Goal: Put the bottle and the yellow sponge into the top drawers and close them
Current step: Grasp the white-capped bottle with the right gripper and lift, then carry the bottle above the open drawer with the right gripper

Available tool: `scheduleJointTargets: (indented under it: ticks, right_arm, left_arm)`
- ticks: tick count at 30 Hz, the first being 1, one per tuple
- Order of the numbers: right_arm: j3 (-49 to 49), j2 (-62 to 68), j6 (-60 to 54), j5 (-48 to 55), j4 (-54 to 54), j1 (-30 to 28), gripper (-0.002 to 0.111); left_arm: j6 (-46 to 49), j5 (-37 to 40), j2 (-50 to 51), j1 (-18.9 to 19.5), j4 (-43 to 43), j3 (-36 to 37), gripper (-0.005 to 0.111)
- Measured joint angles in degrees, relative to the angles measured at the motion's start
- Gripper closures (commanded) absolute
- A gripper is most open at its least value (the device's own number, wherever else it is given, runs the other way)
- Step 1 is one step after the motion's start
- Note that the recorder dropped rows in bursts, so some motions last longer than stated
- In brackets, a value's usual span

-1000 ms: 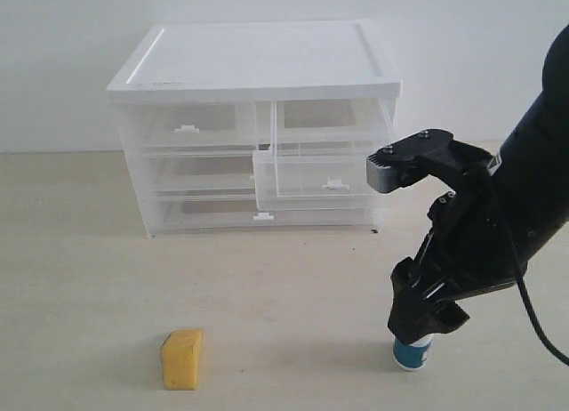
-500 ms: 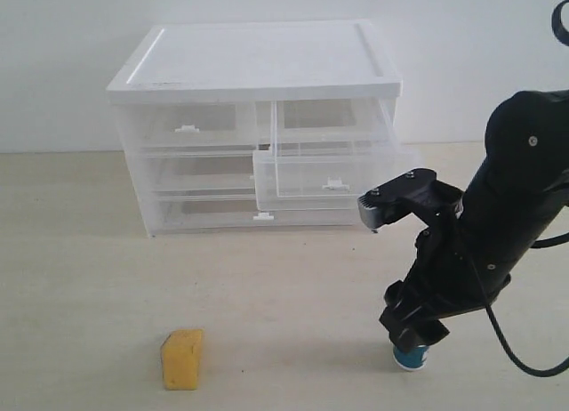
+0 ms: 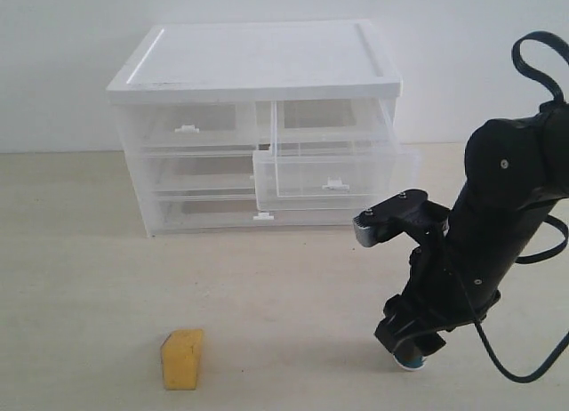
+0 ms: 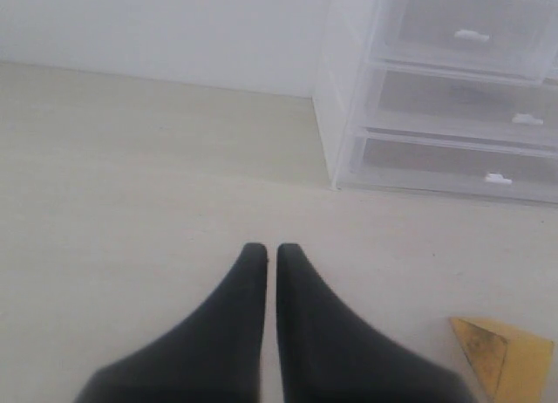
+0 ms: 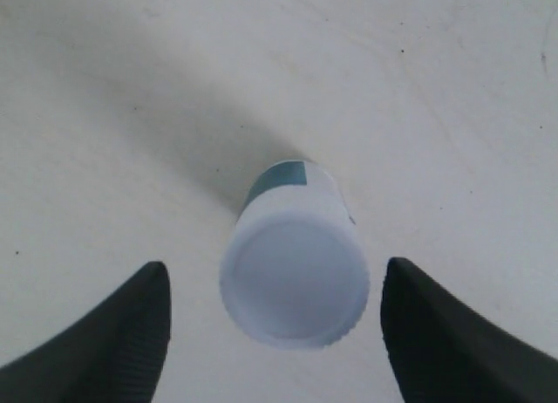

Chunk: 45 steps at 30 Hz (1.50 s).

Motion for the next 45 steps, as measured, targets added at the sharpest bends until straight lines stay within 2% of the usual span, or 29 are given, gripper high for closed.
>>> scheduleJointTargets:
  ticks: [15,17,23,24,29,37,42,45]
  right_arm:
    - [0.1,0.3,0.7,-1.4,0.0,0.0,0.054]
    - [0.1,0.3,0.7,-1.6,0.0,0.0,0.061]
    - [0.1,0.3,0.8,-1.8,0.0,0.0,0.106]
    - [0.1,0.3,0.8,-1.8,0.0,0.0,0.108]
    - [0.1,0.3,0.9,-1.8,0.0,0.0,0.108]
    - [-1.6,-3.1,-1.5,4.5,1.5,0.0,0.108]
    - [-1.9,-11.0,-8.0,6.9,5.0,0.0,0.108]
    - [-1.9,-17.5,-19.8,7.6,10.7,-1.5,0.108]
  left_arm:
    - [0.0,0.0,0.0,0.0,0.0,0.0,0.103]
    - [0.0,0.0,0.0,0.0,0.0,0.0,0.103]
    - [0.0,0.0,0.0,0.0,0.0,0.0,0.103]
    - [0.0,0.0,0.0,0.0,0.0,0.0,0.103]
    - [0.0,0.0,0.0,0.0,0.0,0.0,0.103]
    - [0.0,0.0,0.0,0.0,0.0,0.0,0.103]
    - [0.0,0.0,0.0,0.0,0.0,0.0,0.103]
    - [0.0,0.0,0.0,0.0,0.0,0.0,0.103]
